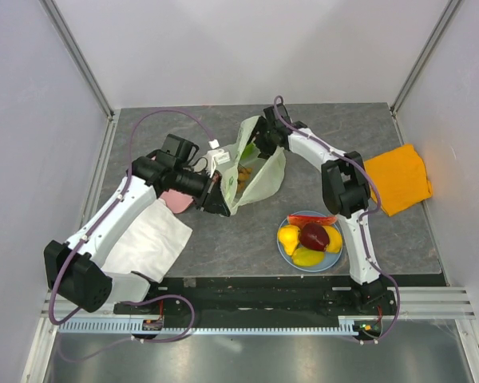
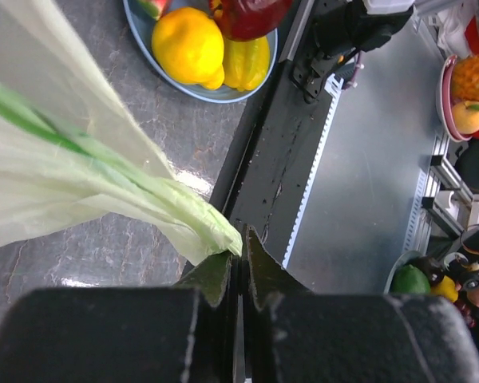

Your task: Take the fake fruits out of the plastic bag

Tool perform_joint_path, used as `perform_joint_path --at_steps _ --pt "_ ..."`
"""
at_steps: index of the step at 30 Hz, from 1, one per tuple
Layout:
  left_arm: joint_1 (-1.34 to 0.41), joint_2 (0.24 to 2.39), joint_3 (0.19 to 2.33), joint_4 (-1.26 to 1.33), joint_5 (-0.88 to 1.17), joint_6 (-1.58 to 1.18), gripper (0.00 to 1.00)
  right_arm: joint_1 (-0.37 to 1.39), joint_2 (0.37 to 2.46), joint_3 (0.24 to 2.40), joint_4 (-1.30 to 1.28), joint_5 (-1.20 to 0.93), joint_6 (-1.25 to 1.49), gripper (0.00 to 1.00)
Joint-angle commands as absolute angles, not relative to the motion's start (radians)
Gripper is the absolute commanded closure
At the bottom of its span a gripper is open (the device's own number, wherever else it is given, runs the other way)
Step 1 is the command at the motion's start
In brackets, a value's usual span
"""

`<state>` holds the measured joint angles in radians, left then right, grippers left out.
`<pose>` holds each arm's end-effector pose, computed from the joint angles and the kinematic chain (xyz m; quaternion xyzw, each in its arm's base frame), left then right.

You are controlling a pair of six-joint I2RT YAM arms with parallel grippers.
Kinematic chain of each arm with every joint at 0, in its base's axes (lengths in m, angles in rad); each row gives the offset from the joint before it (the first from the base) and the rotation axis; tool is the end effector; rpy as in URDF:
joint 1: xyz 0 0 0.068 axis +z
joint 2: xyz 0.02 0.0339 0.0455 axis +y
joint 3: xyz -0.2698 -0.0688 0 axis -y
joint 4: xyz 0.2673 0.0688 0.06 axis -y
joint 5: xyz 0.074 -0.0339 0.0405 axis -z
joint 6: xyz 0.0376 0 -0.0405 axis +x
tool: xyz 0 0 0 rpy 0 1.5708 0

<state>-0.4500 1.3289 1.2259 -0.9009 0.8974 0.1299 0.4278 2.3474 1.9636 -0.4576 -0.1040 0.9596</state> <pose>0.2391 -0.1481 0.3254 0.3636 0.7943 -0.4513 0.1824 0.5021 0.2332 0.1784 0.2273 0.9051 0.2651 0.2428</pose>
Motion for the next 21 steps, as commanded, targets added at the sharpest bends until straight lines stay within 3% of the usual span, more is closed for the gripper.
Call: perform_joint_path --at_steps 1,7,17,18,21 --pt "-0.485 1.335 1.258 -0.95 0.966 0.19 0.98 0.426 2.428 2.036 -0.388 -0.081 0.989 0.25" --pt "-0.517 1.354 1.278 -0.971 0.942 0.235 0.98 0.426 2.476 2.049 -0.259 -0.184 0.977 0.5" --pt "-0.523 1.376 1.292 -0.971 0.917 0.242 0.98 0.43 2.477 1.971 -0.155 -0.291 0.994 0.51" --pt "-0.523 1.379 1.293 -0.968 0.92 0.241 0.98 0.431 2.483 1.973 -0.14 -0.296 0.991 0.53" --pt "-0.525 1.385 1.299 -0.968 0.914 0.241 0.98 0.434 2.487 1.962 -0.086 -0.342 0.973 0.7"
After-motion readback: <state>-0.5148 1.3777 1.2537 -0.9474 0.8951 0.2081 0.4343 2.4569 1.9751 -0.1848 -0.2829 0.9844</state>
